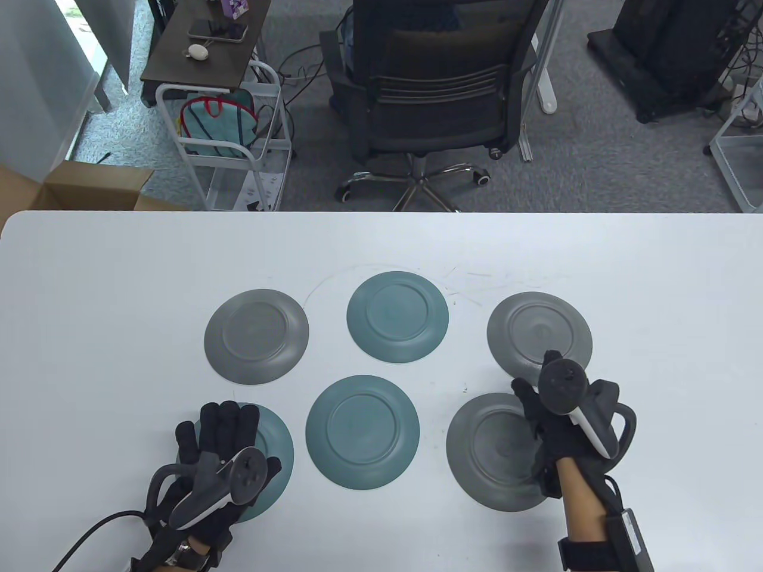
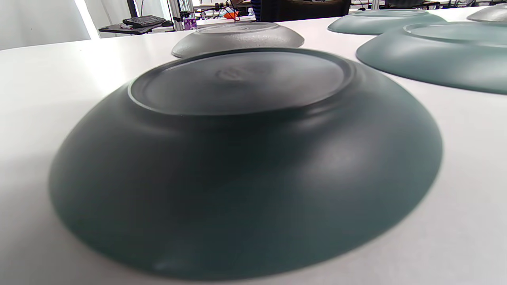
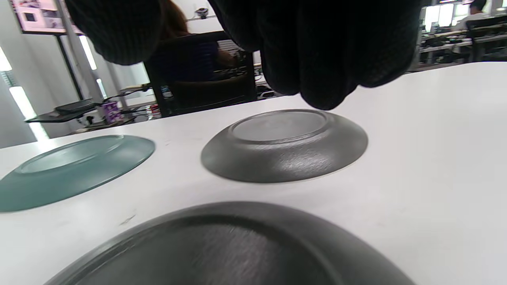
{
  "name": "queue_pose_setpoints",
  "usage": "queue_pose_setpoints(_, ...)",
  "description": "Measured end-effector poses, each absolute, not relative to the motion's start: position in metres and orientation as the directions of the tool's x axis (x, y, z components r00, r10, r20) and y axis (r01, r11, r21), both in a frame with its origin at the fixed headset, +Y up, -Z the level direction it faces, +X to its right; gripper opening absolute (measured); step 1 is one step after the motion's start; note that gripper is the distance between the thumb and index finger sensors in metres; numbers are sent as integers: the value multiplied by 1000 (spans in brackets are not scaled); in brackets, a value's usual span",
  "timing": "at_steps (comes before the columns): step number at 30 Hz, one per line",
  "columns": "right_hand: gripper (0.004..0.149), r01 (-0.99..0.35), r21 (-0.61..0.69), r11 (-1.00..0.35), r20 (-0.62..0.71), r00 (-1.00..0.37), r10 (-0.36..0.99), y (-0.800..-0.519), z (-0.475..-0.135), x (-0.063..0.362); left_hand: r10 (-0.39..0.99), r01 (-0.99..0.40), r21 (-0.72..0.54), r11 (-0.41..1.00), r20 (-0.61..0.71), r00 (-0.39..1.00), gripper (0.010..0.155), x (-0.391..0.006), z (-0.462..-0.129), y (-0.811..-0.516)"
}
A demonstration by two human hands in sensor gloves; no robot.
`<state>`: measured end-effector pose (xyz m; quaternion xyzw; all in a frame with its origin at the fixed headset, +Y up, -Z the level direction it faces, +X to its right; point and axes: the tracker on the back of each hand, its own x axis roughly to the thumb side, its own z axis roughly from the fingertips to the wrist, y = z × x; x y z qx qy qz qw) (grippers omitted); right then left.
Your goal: Flip plate to back facing up
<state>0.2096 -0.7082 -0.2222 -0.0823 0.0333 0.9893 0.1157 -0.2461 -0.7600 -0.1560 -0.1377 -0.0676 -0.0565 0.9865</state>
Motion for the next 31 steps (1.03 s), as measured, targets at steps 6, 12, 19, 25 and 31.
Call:
queue_pose_setpoints(6,86,-150,102,-984,10,-988,151,-718,-186,163,-98,138,-259,956,164,982,87,-242,-154,-761)
queue_pose_setpoints(12,91,-54,123,-991,155,-985,73,-736,-153,128,-103,146,-257,955,175,979,87,-239,-153,-762)
queue_pose_setpoints(19,96,-2,168,-986,235,-971,42,-752,-136,112,-104,148,-259,954,176,979,87,-238,-152,-762)
queue_pose_setpoints(25,97,22,181,-983,261,-965,27,-757,-132,107,-103,147,-263,954,175,979,87,-238,-153,-762)
queue_pose_setpoints(31,97,15,196,-980,266,-963,38,-757,-132,106,-101,146,-269,952,172,980,87,-238,-153,-762)
